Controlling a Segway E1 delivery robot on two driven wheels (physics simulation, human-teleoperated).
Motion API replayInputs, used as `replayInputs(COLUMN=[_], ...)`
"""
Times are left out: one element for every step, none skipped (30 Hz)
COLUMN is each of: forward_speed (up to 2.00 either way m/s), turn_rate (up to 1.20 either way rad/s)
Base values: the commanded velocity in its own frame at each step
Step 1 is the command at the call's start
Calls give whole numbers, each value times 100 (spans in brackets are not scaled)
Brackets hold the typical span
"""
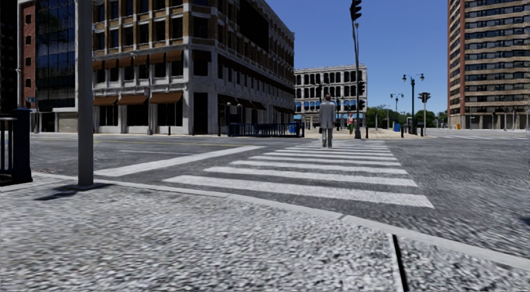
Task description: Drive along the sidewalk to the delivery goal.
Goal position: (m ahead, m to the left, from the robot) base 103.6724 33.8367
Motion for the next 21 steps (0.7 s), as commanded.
replayInputs(forward_speed=[200,200,200,200,200,200,200,200,200,200,200,200,200,200,200,200,200,200,200,200,200], turn_rate=[-39,-39,-39,-39,-39,-39,-39,-39,-39,-39,-39,-39,-39,-39,-39,-39,-39,-39,-39,-39,-39])
